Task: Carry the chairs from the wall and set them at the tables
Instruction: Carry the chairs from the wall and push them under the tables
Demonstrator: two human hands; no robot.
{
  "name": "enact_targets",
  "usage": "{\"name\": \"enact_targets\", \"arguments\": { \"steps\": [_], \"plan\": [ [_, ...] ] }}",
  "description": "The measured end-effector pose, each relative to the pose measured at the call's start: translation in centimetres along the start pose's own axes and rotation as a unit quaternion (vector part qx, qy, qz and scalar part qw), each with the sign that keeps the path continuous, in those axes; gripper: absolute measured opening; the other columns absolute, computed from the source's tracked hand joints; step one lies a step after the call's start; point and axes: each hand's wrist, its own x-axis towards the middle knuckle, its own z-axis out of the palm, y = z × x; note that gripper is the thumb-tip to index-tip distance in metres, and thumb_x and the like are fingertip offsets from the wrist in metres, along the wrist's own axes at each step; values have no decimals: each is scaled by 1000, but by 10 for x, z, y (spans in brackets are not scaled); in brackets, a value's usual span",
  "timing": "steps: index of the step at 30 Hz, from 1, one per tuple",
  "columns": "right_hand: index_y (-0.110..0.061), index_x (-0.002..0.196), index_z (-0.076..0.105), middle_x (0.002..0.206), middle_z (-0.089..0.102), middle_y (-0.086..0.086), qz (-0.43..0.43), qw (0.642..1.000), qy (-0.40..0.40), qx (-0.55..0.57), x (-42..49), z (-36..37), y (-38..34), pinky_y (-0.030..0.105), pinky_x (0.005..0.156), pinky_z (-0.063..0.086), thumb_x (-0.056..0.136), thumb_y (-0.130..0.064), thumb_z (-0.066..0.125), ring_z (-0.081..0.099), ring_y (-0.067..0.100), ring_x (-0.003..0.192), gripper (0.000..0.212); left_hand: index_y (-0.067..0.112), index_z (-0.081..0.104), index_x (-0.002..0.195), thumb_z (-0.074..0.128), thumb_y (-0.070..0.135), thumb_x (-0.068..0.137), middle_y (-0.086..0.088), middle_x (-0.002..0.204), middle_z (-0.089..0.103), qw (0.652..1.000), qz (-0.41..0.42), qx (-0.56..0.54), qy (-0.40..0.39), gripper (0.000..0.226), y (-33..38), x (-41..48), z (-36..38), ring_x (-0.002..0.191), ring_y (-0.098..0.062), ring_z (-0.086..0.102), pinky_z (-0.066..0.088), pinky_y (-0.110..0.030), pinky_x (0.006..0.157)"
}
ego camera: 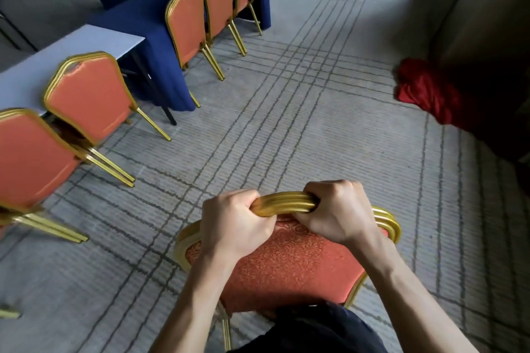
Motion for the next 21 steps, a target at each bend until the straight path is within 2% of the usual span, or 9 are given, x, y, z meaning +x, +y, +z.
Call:
{"name": "enact_targets", "arguments": {
  "steps": [3, 6, 13, 17, 21],
  "plan": [
    [-22, 59, 44, 54, 57, -3, -16, 1000, 6, 19, 52, 8, 17, 28, 53, 37, 72, -60, 56, 59, 27, 55, 42, 14, 44, 53, 74, 32, 59, -1, 50, 54, 1000, -9, 22, 7, 35, -8, 50, 7, 48, -26, 50, 38, -32, 44],
    [-22, 59, 44, 55, 58, -2, -20, 999, 8, 30, 101, 13, 30, 29, 53, 39, 71, -58, 56, 60, 26, 57, 40, 20, 39, 53, 74, 32, 59, -2, 51, 54, 999, -4, 25, 22, 38, -14, 98, 13, 48, -26, 49, 36, -31, 45],
    [-18, 59, 49, 54, 57, -2, -22, 999, 4, 28, 216, 41, 64, 32, 52, 46, 71, -56, 57, 60, 26, 56, 40, 15, 42, 52, 77, 30, 60, -2, 50, 53, 999, 4, 31, 23, 38, -53, 210, 44, 47, -26, 48, 34, -32, 44],
    [-22, 59, 44, 54, 57, -2, -17, 1000, 7, 16, 294, 68, 87, 31, 52, 44, 71, -57, 58, 58, 25, 55, 40, 19, 41, 53, 78, 30, 60, 0, 49, 51, 1000, 15, 17, 17, 40, -89, 286, 72, 45, -25, 45, 31, -29, 45],
    [-19, 61, 53, 55, 58, -3, -8, 1000, 1, -18, 386, 88, 101, 30, 53, 44, 71, -58, 58, 59, 24, 56, 40, 23, 35, 55, 76, 30, 58, -1, 50, 53, 999, 20, -11, 32, 42, -129, 376, 95, 47, -27, 49, 32, -29, 46]
  ]
}}
